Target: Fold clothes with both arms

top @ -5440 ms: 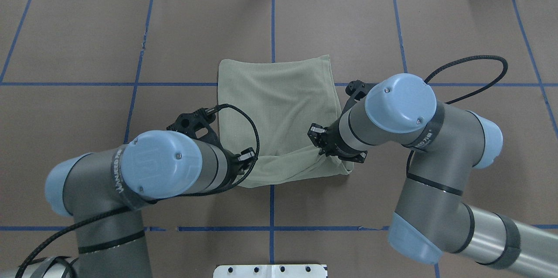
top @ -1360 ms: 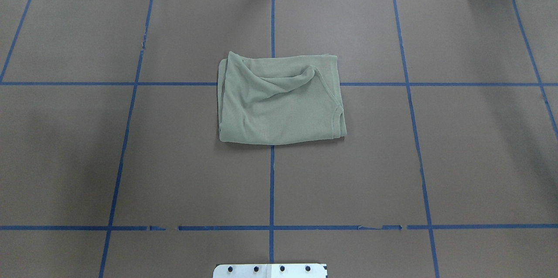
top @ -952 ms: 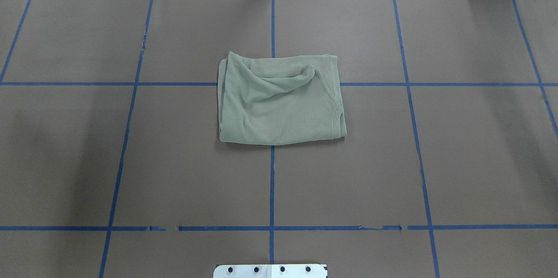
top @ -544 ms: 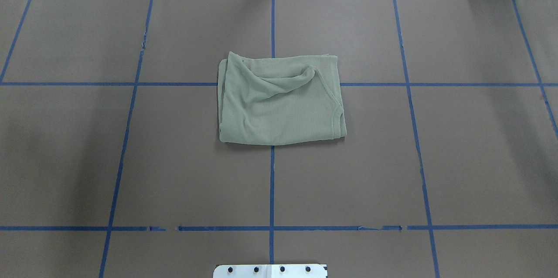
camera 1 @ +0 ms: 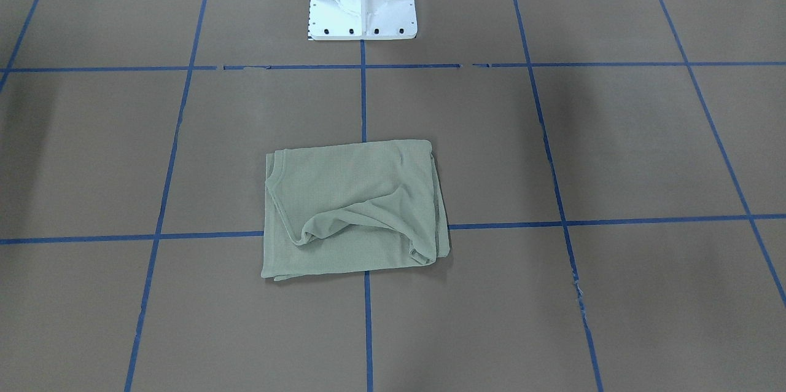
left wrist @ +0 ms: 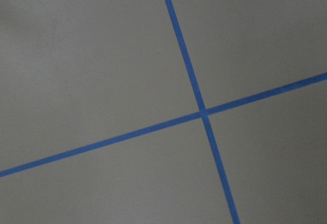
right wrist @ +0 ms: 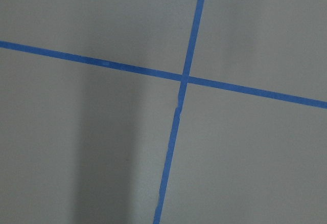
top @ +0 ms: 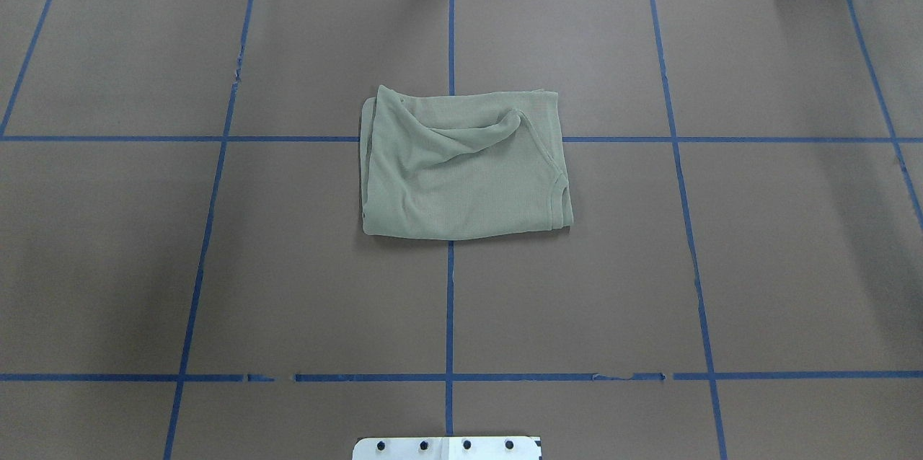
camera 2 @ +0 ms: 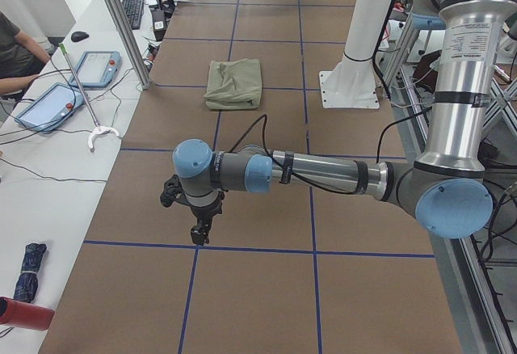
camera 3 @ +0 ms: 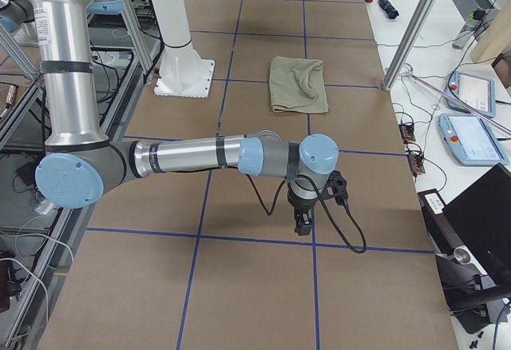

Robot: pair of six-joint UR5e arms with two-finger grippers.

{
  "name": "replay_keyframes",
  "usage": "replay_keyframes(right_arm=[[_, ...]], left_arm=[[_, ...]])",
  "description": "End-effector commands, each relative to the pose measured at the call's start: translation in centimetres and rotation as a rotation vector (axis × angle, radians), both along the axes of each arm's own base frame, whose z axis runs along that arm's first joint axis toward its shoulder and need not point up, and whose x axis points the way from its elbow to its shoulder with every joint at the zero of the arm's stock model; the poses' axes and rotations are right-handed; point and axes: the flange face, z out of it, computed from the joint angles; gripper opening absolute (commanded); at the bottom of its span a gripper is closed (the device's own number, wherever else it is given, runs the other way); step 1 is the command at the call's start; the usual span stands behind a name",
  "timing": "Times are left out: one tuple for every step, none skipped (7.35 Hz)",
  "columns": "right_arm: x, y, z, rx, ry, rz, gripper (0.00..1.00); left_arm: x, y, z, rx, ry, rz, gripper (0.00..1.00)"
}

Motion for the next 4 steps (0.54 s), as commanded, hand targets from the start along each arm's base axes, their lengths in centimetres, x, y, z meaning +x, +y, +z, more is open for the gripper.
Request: replay_keyframes(right_arm=[[1.2,1.7,1.5,-0.03,-0.003,0.027,1.0],[2.0,2.4,2.0,-0.046,-0.003,0.048,1.0],[2.4,3.3,2.7,-0.074,-0.004,0.073,1.0],[2.5,3.6,2.6,-0.073,-0.001,0.075,1.0]], left_arm=[[-0.1,0.7,1.0,-0.015,-0.004,0.003,1.0],[-0.1,1.1,1.4,-0.02,-0.005,0.003,1.0],[-0.1,1.2,1.4,-0.007,-0.006,0.002,1.0],[-0.1,1.2,1.4,-0.007,-0.006,0.002,1.0]])
